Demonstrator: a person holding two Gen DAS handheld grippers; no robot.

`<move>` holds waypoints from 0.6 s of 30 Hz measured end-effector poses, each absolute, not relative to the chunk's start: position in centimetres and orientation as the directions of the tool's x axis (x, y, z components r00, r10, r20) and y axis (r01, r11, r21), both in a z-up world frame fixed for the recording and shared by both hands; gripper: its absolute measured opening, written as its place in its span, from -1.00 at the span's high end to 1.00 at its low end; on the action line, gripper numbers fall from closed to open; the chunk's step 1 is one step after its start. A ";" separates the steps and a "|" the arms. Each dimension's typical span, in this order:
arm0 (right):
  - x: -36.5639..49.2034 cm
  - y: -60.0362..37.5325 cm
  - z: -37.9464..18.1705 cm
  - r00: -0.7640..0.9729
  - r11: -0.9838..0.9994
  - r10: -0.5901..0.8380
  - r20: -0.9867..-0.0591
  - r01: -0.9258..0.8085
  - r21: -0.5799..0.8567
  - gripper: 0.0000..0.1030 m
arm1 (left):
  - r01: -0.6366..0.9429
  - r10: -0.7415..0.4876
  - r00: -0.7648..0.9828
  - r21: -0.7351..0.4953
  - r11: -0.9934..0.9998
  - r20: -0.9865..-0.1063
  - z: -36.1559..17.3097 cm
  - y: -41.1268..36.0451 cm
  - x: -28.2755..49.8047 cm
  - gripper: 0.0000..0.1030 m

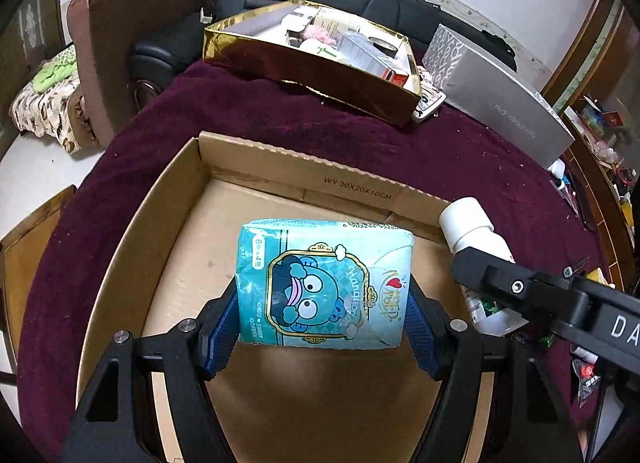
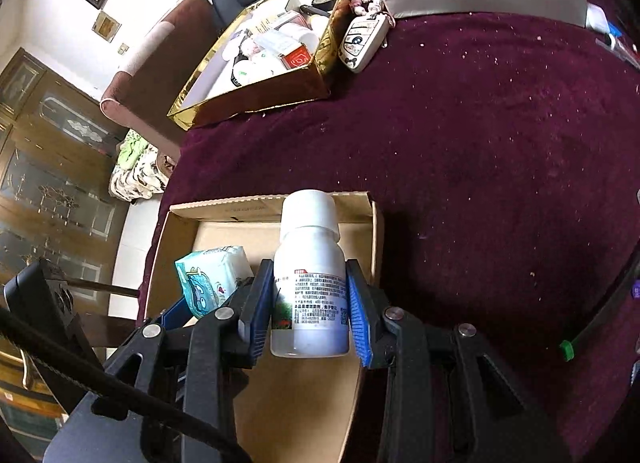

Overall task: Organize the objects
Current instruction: 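Carry the snack pack and white bottle into the cardboard tray with both grippers, release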

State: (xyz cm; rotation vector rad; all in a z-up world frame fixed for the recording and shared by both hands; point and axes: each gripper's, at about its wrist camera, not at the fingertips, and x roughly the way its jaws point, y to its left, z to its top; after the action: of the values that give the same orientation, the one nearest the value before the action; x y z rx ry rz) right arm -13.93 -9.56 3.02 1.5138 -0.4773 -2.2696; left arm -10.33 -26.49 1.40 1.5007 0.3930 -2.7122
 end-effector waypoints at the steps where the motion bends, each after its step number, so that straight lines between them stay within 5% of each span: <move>1: -14.0 -9.7 3.0 -0.357 -0.877 -0.475 -0.804 0.120 0.465 0.36 | 0.139 0.108 -0.535 -0.213 -0.967 -0.838 1.4 -26.5 -10.5 -0.30; 18: -9.9 -7.9 7.9 -0.525 -0.929 -0.370 -0.767 0.194 0.315 -0.16 | 0.121 0.134 -0.548 -0.237 -0.964 -0.825 3.5 -26.0 -9.8 -0.32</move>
State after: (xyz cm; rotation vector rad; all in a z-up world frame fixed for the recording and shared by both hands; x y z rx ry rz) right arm -9.91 -7.90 7.92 1.3110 -0.2726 -2.4761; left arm -9.77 -25.99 3.54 1.4963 0.4225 -2.7384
